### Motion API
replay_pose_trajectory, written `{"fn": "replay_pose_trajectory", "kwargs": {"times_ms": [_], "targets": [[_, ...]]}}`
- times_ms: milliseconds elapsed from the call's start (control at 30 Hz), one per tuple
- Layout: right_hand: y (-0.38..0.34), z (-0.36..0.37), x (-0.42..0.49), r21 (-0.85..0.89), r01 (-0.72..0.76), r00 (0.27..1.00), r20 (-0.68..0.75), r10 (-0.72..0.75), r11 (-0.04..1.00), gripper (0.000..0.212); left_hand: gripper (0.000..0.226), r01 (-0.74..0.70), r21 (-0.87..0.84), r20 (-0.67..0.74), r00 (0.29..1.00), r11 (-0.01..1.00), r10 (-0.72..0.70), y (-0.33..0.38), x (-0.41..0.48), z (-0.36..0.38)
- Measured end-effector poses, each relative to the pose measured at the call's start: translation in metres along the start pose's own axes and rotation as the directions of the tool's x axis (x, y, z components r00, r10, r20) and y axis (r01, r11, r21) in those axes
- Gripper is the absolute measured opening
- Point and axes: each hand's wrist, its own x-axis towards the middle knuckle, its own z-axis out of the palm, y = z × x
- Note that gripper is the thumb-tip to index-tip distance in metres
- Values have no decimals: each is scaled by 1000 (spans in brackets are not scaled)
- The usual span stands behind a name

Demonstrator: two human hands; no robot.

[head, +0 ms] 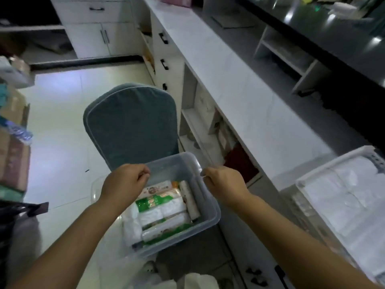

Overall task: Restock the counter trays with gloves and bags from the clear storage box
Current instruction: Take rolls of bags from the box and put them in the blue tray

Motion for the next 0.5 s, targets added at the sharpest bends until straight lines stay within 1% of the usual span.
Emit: {"fn": "replay_pose_trajectory", "kwargs": {"times_ms": [67,133,167,233,300,367,500], "targets": [[-23,26,17,9,4,1000,30,-4,1000,19,12,35,9,29,999,999,-35,-39,-3,-4],[-36,53,27,33,-13,998,57,11,999,15,13,62,30,87,994,998,-64,-73,-6,-3],[-40,66,30,44,-34,995,98,30,998,15,13,75,39,115,990,996,-79,-88,-8,-1],[-44,94,32,41,-78,971,229,67,996,18,13,111,46,157,981,993,-117,-113,-12,5],[-44,122,33,56,-105,932,355,78,993,22,15,143,52,185,971,988,-150,-130,-16,13],[-42,147,36,72,-149,874,477,97,986,25,16,165,50,204,964,985,-171,-140,-21,23],[-38,198,49,109,-228,775,622,112,967,26,15,225,45,219,948,973,-230,-150,-33,48]]}}
